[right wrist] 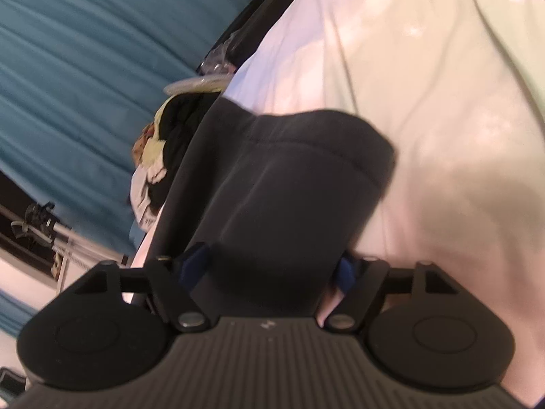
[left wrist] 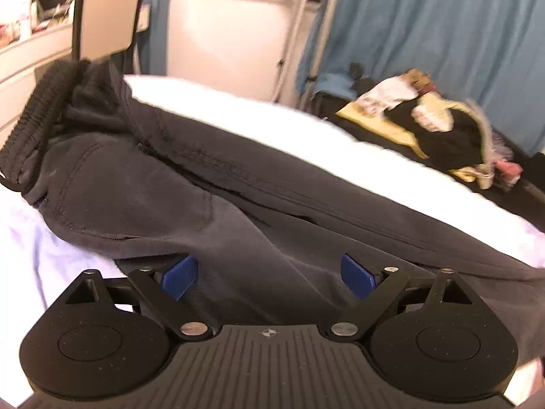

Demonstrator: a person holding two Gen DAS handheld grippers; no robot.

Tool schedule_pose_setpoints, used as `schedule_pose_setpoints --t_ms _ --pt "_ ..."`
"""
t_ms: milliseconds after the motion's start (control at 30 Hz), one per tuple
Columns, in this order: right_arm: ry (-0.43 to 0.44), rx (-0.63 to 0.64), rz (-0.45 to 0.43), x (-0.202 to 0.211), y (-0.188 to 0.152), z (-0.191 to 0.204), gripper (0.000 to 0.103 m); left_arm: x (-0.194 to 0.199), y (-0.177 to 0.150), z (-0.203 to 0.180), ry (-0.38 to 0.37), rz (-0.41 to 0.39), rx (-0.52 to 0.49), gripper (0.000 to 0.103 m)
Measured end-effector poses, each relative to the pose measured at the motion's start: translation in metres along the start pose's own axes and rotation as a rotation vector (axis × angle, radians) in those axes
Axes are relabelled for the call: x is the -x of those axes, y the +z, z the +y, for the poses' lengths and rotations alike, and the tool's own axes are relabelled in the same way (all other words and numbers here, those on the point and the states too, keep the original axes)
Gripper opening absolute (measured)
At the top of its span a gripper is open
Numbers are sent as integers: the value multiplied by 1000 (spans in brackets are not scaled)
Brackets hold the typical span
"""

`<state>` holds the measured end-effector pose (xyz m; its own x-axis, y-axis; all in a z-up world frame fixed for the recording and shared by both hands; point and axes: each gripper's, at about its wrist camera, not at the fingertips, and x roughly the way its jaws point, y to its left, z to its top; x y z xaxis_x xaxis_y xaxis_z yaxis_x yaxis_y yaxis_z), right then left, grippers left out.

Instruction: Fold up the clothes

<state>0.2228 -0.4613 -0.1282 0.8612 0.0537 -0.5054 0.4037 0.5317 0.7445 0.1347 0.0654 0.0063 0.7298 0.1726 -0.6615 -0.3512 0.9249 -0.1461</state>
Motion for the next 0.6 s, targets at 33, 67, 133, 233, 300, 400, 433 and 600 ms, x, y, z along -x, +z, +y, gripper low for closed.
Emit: schedule_pose_setpoints --t_ms 33,67,133,233,300,400,433,600 --pt "-4 -13 -12 -2 0 -1 69 9 -6 -6 0 -26 -21 92" --pt "-11 -21 -24 -3 -1 -1 67 16 -9 -14 -6 -55 -46 92" --pt "-30 -14 -43 -5 -3 0 59 25 -16 -32 -49 -121 -108 92" --pt "-35 -25 -67 -10 -4 -3 48 10 -16 -62 -95 -157 -232 92" --pt "-37 -22 -71 -12 -4 -3 47 -17 -9 -74 -110 -116 -261 90" --pt "-35 -20 -70 -13 -3 -4 47 -65 3 -82 -102 -8 -260 80" --pt "-32 -21 -70 -12 -2 -4 46 -80 7 -82 -86 20 -255 78" --pt "-35 -5 -75 -14 -3 0 46 -134 22 -81 -9 95 -279 77"
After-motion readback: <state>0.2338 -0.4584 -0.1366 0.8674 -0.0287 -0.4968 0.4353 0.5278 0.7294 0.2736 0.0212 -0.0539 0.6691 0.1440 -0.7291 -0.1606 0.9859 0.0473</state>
